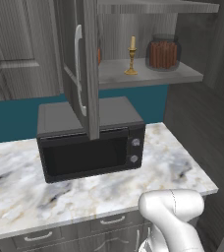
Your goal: Pick the jar and candle from the dining table and place them in the open cabinet. Close the cabinet after placing the objects.
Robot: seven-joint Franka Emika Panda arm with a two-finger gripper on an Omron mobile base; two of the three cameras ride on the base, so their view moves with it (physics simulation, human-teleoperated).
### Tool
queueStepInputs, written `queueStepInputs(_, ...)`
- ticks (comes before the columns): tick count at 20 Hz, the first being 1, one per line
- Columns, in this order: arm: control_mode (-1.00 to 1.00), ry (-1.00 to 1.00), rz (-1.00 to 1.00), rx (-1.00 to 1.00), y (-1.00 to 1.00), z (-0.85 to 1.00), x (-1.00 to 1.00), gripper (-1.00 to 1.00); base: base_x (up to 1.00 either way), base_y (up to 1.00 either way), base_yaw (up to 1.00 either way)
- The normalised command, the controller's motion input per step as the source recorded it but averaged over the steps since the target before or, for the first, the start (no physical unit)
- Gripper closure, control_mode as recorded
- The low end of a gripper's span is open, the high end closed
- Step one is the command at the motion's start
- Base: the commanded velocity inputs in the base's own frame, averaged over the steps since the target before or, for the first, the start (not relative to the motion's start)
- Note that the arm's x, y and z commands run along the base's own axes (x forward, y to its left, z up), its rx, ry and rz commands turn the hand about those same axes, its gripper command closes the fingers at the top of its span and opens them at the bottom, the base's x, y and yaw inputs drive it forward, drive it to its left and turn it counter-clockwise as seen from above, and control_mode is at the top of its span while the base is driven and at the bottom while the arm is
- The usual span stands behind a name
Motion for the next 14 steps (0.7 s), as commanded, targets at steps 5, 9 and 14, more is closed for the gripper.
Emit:
queueStepInputs(5,-1.0,0.0,0.0,0.0,-0.08,-0.2,0.23,-1.0,0.0,0.0,0.0)
queueStepInputs(9,-1.0,0.0,0.0,0.0,-0.05,-0.2,0.21,-1.0,0.0,0.0,0.0)
queueStepInputs(14,-1.0,0.0,0.0,0.01,-0.12,-0.15,0.23,-1.0,0.0,0.0,0.0)
